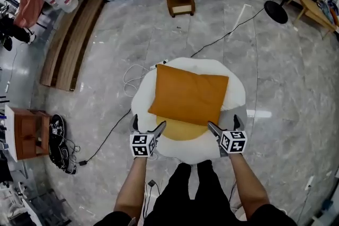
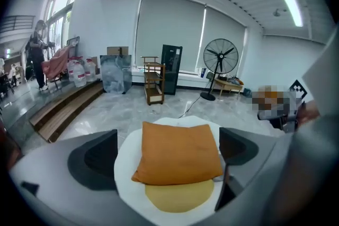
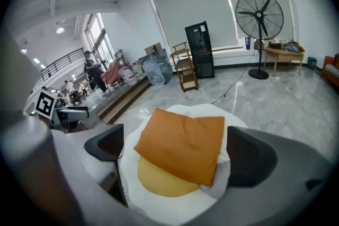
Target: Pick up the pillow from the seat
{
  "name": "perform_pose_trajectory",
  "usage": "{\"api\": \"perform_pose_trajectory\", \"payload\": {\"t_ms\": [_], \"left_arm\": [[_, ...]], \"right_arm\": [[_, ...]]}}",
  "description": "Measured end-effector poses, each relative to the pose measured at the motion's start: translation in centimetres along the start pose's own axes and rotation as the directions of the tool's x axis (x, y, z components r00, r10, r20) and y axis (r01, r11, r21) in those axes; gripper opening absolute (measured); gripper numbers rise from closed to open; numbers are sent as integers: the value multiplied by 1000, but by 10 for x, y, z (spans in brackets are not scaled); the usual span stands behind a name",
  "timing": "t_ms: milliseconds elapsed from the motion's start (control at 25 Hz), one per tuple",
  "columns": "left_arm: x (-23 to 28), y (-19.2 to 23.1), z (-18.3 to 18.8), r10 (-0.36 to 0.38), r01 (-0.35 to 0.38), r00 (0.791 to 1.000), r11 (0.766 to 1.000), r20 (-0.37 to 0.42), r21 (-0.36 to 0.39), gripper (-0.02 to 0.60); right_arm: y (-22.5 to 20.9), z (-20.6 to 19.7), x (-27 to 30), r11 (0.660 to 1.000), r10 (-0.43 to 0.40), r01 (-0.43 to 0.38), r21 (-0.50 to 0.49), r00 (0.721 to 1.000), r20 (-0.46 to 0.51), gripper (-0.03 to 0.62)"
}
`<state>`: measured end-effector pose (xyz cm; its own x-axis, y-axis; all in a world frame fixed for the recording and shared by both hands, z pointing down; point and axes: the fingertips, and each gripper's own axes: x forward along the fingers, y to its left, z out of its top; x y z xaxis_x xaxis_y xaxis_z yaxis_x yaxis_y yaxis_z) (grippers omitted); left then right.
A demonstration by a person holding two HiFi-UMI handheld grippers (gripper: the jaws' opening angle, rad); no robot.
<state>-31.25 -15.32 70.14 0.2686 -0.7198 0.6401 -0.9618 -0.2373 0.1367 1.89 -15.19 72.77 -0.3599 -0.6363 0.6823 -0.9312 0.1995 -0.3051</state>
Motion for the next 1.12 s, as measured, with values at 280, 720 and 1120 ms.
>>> {"api": "perform_pose_trajectory", "payload": {"t_ms": [280, 720, 1120], "left_arm": [[73, 31, -40, 30, -26, 994, 999, -101, 40, 594], [187, 61, -126, -29, 20, 965, 999, -262, -38, 594], [283, 94, -185, -134, 81, 936, 982, -326, -171, 594]], "right_arm": [[-41, -42, 59, 993, -8, 15, 116, 998, -61, 588], [-107, -123, 165, 963, 26, 21, 269, 985, -169, 589], [-153, -178, 264, 921, 100, -18, 388, 976, -192, 589]]}}
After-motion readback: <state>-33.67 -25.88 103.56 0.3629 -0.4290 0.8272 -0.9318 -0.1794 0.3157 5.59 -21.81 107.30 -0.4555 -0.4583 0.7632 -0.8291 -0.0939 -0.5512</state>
